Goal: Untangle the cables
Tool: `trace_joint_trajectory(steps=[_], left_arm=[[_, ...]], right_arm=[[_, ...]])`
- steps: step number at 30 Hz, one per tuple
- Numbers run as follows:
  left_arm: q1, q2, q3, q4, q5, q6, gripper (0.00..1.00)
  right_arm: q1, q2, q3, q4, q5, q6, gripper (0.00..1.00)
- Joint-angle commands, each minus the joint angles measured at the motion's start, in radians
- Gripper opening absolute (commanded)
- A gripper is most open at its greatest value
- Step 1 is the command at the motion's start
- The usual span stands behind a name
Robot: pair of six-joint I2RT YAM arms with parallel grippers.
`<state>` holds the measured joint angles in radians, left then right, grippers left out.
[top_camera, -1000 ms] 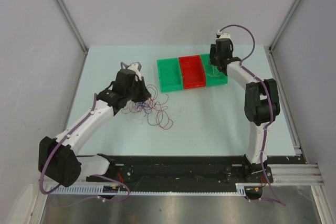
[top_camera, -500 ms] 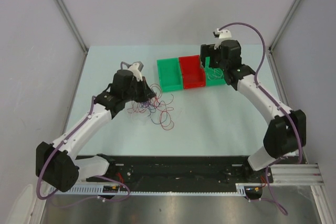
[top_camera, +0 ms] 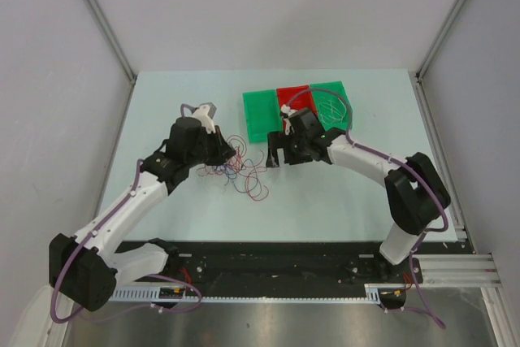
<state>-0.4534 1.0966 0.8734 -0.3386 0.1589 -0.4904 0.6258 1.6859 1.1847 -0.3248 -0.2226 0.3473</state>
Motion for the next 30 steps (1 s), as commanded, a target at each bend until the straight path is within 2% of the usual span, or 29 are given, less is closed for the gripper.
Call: trace_joint_trajectory(steps=[1, 3, 7, 12, 13, 15, 16, 17, 18, 22, 25, 27, 29, 30], left_arm=[[-0.007, -0.024, -0.01, 0.029, -0.033, -0.016, 0.0], [-0.007, -0.03, -0.017, 0.03, -0.036, -0.019, 0.0], [-0.007, -0.034, -0.024, 0.029, -0.048, -0.024, 0.0], [-0.005, -0.029, -0.024, 0.032, -0.05, -0.03, 0.0], [-0.007, -0.03, -0.025, 0.03, -0.053, -0.031, 0.01], [-0.005, -0.032, -0.028, 0.029, -0.062, -0.031, 0.0], [-0.007, -0.035, -0.028, 0.03, -0.068, -0.033, 0.01], [-0.007, -0.037, -0.03, 0.029, -0.074, -0.034, 0.0], [-0.007, -0.04, -0.03, 0.03, -0.093, -0.034, 0.0], [-0.004, -0.05, -0.033, 0.021, -0.185, -0.046, 0.01], [0.042, -0.053, -0.034, -0.013, -0.26, -0.079, 0.0], [0.102, -0.056, -0.039, -0.04, -0.24, -0.114, 0.0], [0.212, -0.063, -0.06, -0.049, -0.22, -0.137, 0.0], [0.247, -0.069, -0.068, -0.06, -0.22, -0.155, 0.0]], right_arm=[[0.055, 0.066, 0.007, -0.039, 0.091, 0.142, 0.94], [0.061, 0.105, 0.006, -0.01, 0.083, 0.165, 0.89], [0.083, 0.152, 0.007, -0.019, 0.179, 0.202, 0.82], [0.098, 0.208, 0.007, 0.019, 0.186, 0.202, 0.71], [0.098, 0.216, 0.007, 0.047, 0.177, 0.2, 0.61], [0.098, 0.227, 0.007, 0.062, 0.183, 0.205, 0.48], [0.1, 0.225, 0.006, 0.064, 0.189, 0.205, 0.33], [0.098, 0.216, 0.007, 0.063, 0.201, 0.205, 0.23], [0.1, 0.207, 0.007, 0.061, 0.221, 0.196, 0.0], [0.085, 0.108, 0.006, 0.017, 0.403, 0.168, 0.0], [-0.003, 0.002, -0.014, -0.023, 0.494, 0.153, 0.0], [-0.107, -0.099, -0.045, -0.042, 0.538, 0.141, 0.0], [-0.196, -0.179, -0.098, -0.051, 0.572, 0.122, 0.0], [-0.297, -0.251, -0.114, -0.065, 0.569, 0.118, 0.0]])
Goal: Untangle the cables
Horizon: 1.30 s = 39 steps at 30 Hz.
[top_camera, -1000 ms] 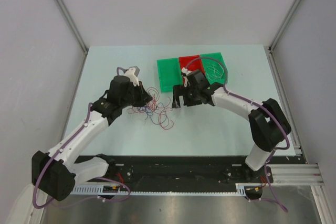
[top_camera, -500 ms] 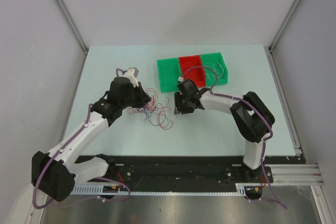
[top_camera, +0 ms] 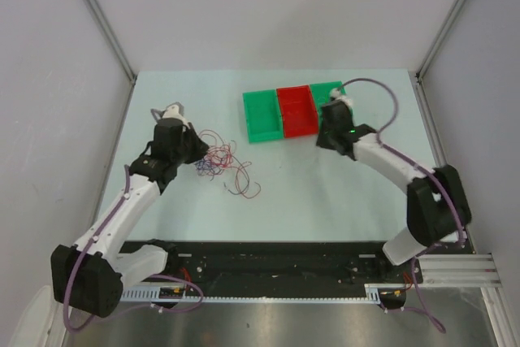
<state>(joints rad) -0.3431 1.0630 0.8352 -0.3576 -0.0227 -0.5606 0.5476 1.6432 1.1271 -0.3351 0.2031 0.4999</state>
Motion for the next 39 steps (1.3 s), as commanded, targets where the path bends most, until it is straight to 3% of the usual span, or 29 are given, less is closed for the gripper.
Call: trace_joint_trajectory(steps=[1, 3, 6, 7, 10, 13, 20, 26, 33, 39], left_arm=[[0.188, -0.044, -0.039, -0.046, -0.057, -0.093, 0.0], [0.228, -0.054, -0.041, -0.078, -0.094, -0.108, 0.0], [0.276, -0.066, -0.03, -0.122, -0.184, -0.136, 0.0], [0.298, -0.067, -0.024, -0.13, -0.213, -0.145, 0.0], [0.34, -0.074, -0.021, -0.155, -0.24, -0.174, 0.0], [0.384, -0.067, -0.016, -0.158, -0.227, -0.185, 0.01], [0.352, -0.001, 0.015, -0.152, -0.105, -0.121, 0.01], [0.162, 0.034, 0.013, -0.078, -0.036, -0.056, 0.01], [-0.013, 0.098, -0.022, 0.046, 0.107, -0.028, 0.0], [-0.036, 0.124, -0.034, 0.068, 0.13, -0.025, 0.0]], right_arm=[[-0.266, -0.251, -0.088, -0.061, 0.144, -0.04, 0.0], [-0.418, -0.365, -0.113, -0.079, 0.148, -0.037, 0.0], [-0.54, -0.497, -0.156, -0.084, 0.121, -0.041, 0.0], [-0.64, -0.522, -0.161, -0.09, 0.114, -0.043, 0.0], [-0.775, -0.603, -0.167, -0.11, 0.11, -0.047, 0.0], [-0.831, -0.649, -0.168, -0.093, -0.005, -0.066, 0.0], [-0.708, -0.66, -0.17, 0.022, -0.329, -0.185, 0.0], [-0.516, -0.675, -0.144, 0.188, -0.429, -0.219, 0.0], [-0.185, -0.584, -0.014, 0.375, -0.297, -0.322, 0.0], [-0.087, -0.481, 0.101, 0.468, -0.122, -0.379, 0.0]])
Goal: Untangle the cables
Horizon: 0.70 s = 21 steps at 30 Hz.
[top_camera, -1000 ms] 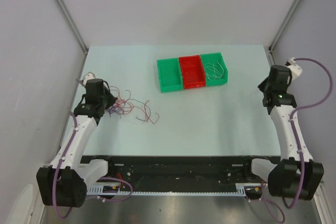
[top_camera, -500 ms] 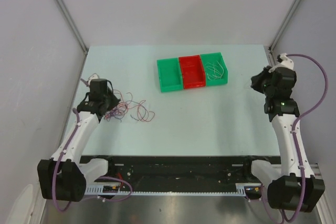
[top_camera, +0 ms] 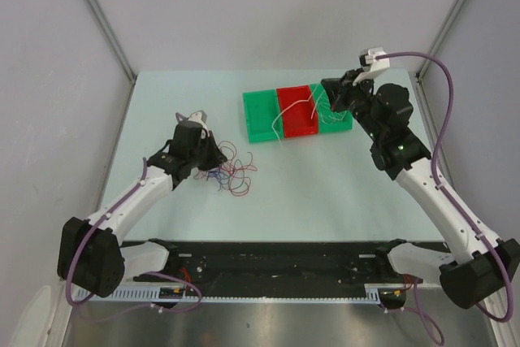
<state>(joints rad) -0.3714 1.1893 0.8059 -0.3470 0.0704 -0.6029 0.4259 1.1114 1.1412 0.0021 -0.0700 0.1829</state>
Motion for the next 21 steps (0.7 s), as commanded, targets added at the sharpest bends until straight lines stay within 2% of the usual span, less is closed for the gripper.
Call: trace_joint_trajectory(steps=[1, 10, 21], left_arm=[[-0.006, -0.005, -0.008, 0.056, 0.034, 0.02, 0.01], [-0.006, -0.025, -0.02, 0.055, 0.019, 0.045, 0.0], [-0.008, -0.02, -0.019, 0.057, 0.017, 0.057, 0.0]], right_arm=[[0.037, 0.077, 0.098, 0.156, 0.168, -0.06, 0.0], [0.025, 0.229, 0.261, 0.255, 0.334, -0.07, 0.0], [-0.145, 0.432, 0.54, 0.184, 0.29, 0.052, 0.0]])
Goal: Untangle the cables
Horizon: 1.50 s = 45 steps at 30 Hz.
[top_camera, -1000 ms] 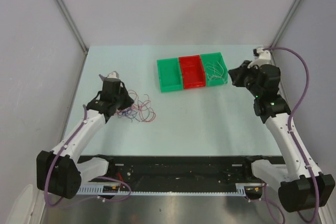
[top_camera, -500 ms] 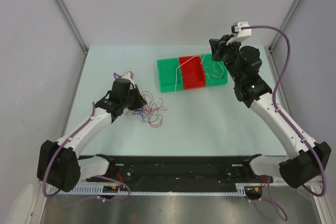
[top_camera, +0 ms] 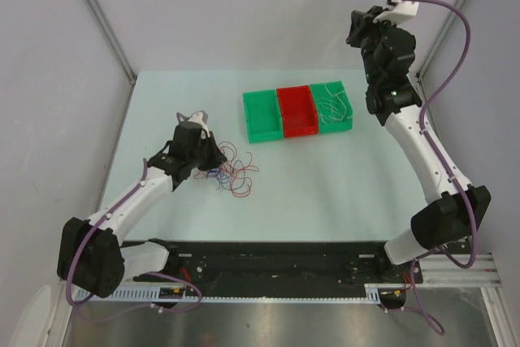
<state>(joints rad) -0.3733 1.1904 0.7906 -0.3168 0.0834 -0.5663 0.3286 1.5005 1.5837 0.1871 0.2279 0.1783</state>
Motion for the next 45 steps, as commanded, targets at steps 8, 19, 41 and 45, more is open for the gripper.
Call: trace_joint_trajectory(steps=[8, 19, 41, 45], left_arm=[[-0.006, -0.015, 0.002, 0.025, -0.017, 0.022, 0.0], [-0.006, -0.009, 0.001, 0.024, -0.024, 0.025, 0.01], [-0.006, 0.006, -0.005, 0.024, -0.022, 0.025, 0.0], [-0.004, 0.02, -0.01, 0.025, -0.008, 0.025, 0.0]], right_arm=[[-0.066, 0.127, 0.133, -0.031, -0.075, 0.081, 0.0], [-0.112, 0.156, 0.087, -0.067, 0.068, 0.099, 0.0], [-0.048, 0.276, -0.065, -0.135, 0.153, -0.042, 0.0], [-0.037, 0.314, -0.091, -0.173, 0.14, 0.001, 0.0]])
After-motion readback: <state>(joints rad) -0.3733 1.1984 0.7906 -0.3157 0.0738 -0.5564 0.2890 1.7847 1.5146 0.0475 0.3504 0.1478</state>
